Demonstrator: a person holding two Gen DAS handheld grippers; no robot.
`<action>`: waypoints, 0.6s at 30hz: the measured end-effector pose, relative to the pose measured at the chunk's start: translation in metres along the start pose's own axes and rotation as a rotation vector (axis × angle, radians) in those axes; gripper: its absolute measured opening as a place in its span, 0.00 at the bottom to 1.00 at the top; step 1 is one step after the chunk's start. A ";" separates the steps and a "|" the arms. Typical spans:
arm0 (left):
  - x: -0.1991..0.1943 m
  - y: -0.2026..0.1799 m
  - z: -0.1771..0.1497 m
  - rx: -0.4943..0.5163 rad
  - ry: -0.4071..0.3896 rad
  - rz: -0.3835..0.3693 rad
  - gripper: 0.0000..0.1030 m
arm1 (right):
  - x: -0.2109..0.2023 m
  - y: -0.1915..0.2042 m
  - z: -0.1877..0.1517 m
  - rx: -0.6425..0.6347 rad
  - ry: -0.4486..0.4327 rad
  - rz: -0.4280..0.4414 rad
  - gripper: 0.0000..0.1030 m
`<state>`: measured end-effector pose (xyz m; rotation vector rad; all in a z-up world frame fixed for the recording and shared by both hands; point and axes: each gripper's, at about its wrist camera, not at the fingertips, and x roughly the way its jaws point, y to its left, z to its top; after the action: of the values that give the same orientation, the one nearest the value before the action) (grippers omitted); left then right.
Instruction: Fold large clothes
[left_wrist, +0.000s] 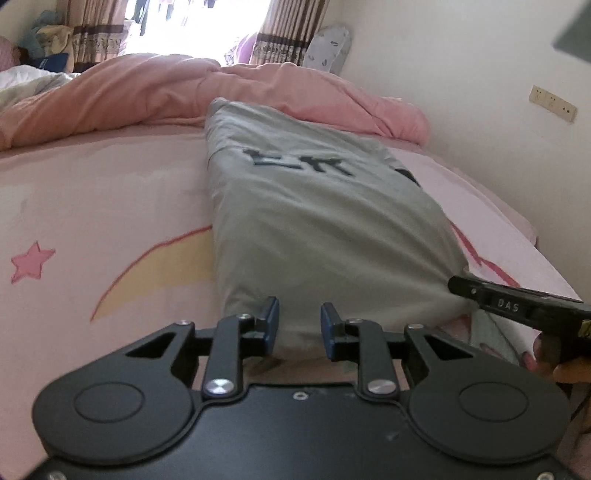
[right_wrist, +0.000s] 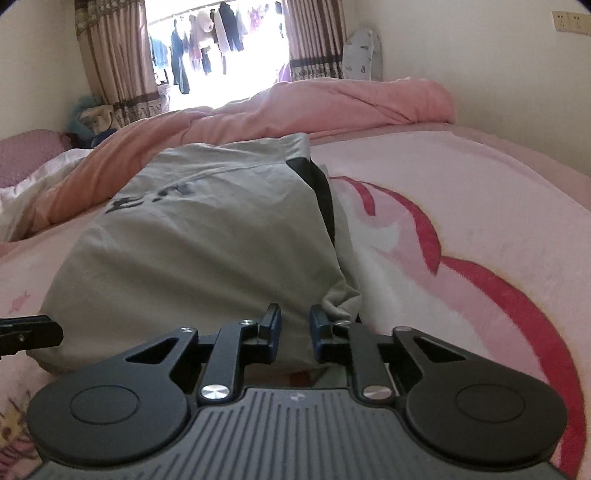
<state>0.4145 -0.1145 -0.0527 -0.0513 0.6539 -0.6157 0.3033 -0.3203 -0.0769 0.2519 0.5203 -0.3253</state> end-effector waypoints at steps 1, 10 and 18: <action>0.002 0.001 -0.002 0.002 -0.007 0.001 0.25 | 0.000 0.001 0.000 -0.001 0.000 -0.001 0.19; -0.011 -0.006 0.033 0.015 -0.001 -0.032 0.28 | -0.013 0.001 0.042 0.006 -0.055 0.041 0.22; 0.030 -0.002 0.085 0.033 -0.013 0.012 0.37 | 0.033 0.010 0.079 -0.008 -0.048 0.022 0.22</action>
<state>0.4816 -0.1445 -0.0013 -0.0208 0.6311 -0.6140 0.3687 -0.3437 -0.0263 0.2411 0.4709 -0.3067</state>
